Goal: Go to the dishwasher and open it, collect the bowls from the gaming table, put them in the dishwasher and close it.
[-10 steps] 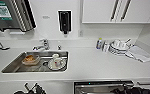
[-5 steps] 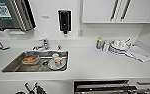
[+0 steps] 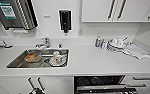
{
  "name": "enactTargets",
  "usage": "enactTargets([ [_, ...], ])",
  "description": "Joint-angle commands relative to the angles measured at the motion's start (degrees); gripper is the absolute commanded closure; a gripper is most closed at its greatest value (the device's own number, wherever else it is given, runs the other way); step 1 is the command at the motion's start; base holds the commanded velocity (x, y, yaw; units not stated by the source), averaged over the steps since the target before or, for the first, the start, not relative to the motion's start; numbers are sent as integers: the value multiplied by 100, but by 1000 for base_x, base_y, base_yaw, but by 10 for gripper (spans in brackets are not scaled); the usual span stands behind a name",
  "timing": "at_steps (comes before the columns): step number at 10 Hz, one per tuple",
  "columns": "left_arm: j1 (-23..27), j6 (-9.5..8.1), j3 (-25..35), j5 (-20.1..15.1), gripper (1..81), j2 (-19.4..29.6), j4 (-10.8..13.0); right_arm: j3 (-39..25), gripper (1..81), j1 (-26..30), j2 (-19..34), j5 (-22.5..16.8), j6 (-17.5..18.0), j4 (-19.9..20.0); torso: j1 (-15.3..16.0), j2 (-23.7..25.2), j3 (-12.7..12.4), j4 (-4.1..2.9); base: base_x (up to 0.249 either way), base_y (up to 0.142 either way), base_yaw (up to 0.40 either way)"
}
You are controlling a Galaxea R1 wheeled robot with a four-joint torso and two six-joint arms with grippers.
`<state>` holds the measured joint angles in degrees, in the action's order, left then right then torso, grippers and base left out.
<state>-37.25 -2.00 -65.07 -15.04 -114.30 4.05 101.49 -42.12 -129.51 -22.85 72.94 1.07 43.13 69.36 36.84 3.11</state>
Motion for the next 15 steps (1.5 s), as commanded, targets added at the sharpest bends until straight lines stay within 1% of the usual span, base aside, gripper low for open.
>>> enactTargets([
  [1, 592, -11, 153, -113, 10, 170, 0, -174, 10, 181, 292, -616, 63, 25, 0, 0, 0, 0, -120, 0, 0],
  [2, 592, -11, 153, -139, 10, 161, 0, -148, 10, 50, 265, -405, 89, 25, 0, 0, 0, 0, -119, 0, 0],
  [3, 592, -11, 153, -288, 10, 118, 0, -96, 10, -55, 178, -274, 89, 25, 0, 0, 0, 0, -120, 0, 0],
  [5, 566, -11, 153, -297, 10, 73, 8, 193, 10, -276, -111, -90, 89, 16, 0, 2, 0, 0, -118, 0, 0],
  [8, 425, -2, 92, -297, 10, 12, 26, 555, 10, -451, -420, -36, 80, -11, 0, 2, 0, 0, -105, 0, 0],
  [9, 390, 7, 47, -297, 10, -15, 26, 573, 10, -469, -438, -36, 80, -11, 0, 2, 0, 0, -102, 0, 0],
  [10, 355, 7, 4, -297, 10, -49, 26, 573, 10, -504, -438, 61, 80, -11, 0, 4, 0, 0, -102, 0, 0],
  [12, 311, 7, -76, -297, 10, -103, 26, 564, 10, -540, -438, 105, 80, -11, -2, 6, 0, 0, 0, 0, 0],
  [13, 206, 7, -155, -341, 10, -147, 8, 555, 10, -592, -421, 122, 46, -2, -7, 6, 0, 0, 0, 0, 0],
  [14, 30, -29, -339, -464, 10, -190, -27, 564, 10, -679, -411, 140, -113, -72, -7, 6, 0, 0, 0, 0, 0],
  [15, -234, -107, -689, -534, 10, -261, -106, 608, 10, -820, -394, 314, -577, -378, -5, 6, 0, 0, 0, 0, 0],
])
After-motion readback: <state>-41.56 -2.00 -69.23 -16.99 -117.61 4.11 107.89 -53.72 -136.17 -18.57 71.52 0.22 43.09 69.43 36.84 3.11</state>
